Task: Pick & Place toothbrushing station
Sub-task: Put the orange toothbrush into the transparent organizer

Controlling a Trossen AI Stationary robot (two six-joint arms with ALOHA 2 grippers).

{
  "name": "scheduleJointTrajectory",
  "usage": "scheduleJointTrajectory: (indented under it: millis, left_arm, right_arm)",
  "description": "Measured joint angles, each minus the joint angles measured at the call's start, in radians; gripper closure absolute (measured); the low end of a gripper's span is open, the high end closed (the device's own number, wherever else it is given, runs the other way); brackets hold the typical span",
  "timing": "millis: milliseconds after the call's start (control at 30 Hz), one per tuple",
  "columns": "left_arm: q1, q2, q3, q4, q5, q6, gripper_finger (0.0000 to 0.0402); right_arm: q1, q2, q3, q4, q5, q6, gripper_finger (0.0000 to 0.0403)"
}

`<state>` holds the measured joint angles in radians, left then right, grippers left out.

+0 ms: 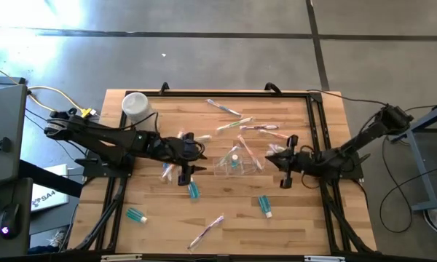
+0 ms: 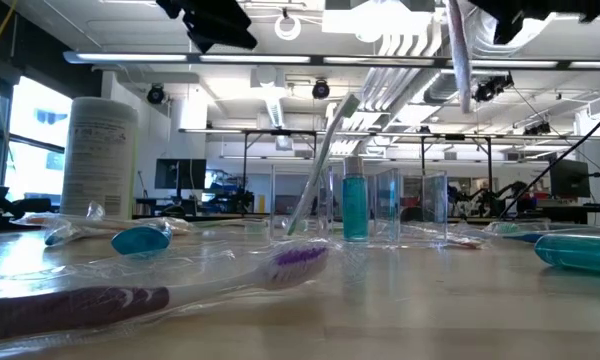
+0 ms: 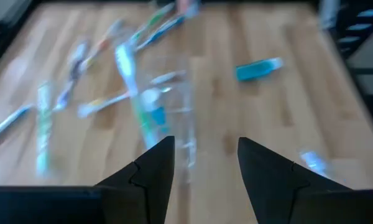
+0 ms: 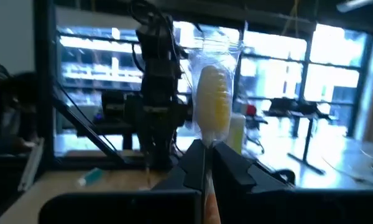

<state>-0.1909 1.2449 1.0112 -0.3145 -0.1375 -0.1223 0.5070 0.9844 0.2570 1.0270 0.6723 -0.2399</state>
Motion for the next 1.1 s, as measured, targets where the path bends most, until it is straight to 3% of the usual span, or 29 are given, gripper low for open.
scheduleJointTrajectory:
  millis: [167,433,633,967,1100]
  left_arm:
    - [0.000,0.000,-0.022,0.036,0.018,0.011,0.0231]
    - [0.000,0.000,-0.023,0.054,0.015,-0.013,0.0231]
    - [-0.061,0.000,-0.024,0.096,0.003,-0.017,0.0231]
    - [-0.231,0.000,-0.024,0.110,-0.268,-0.047,0.0231]
    - [-0.265,0.000,-0.039,0.126,-0.301,-0.039,0.0231]
  right_arm:
    - [-0.167,0.006,-0.124,0.216,-0.212,0.049,0.0398]
    - [-0.427,0.070,-0.145,0.252,-0.534,0.211,0.0398]
    - [-0.524,0.201,-0.145,0.346,-0.710,0.271,0.0398]
    - [-0.609,0.428,-0.112,0.467,-0.851,0.303,0.0398]
    - [-0.620,0.496,-0.059,0.465,-0.875,0.308,0.0398]
